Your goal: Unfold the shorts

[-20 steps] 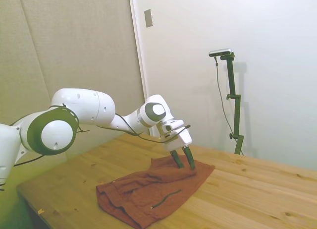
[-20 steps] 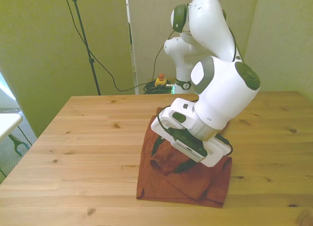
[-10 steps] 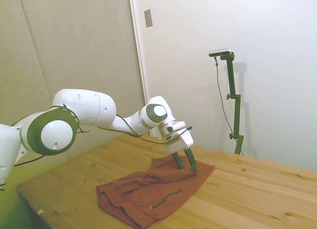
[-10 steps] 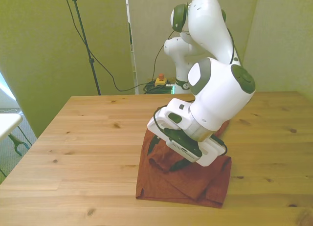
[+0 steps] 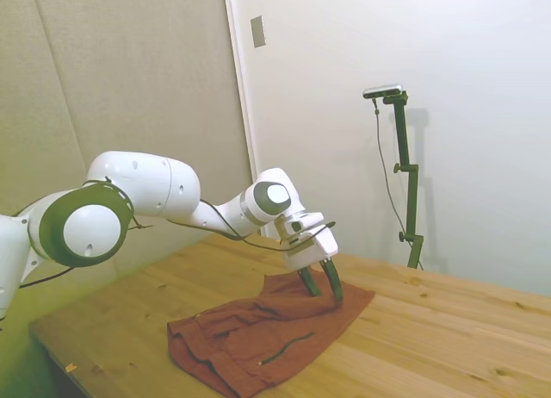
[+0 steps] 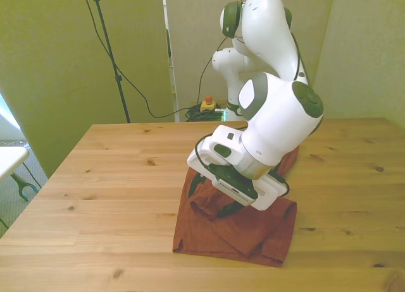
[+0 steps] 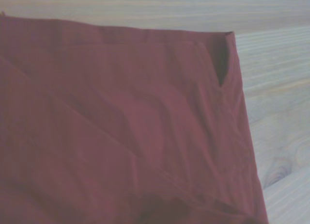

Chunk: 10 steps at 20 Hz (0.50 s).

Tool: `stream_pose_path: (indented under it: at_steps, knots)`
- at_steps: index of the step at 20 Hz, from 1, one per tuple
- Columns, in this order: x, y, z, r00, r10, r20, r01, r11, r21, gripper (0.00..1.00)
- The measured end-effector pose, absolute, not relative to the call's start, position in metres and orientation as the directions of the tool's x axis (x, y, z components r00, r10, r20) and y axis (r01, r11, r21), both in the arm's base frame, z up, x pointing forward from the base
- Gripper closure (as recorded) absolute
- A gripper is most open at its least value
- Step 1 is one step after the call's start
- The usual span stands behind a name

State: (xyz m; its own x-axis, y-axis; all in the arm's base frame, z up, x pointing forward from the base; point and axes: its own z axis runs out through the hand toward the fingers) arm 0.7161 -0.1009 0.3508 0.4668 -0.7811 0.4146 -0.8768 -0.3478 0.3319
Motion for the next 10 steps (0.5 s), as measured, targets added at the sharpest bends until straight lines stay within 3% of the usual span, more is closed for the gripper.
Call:
stream_pose_path:
  at_steps: [10]
  knots:
    - [0.7080, -0.1024, 0.3433, 0.476, -0.781, 0.403, -0.872, -0.358, 0.335, 1.00]
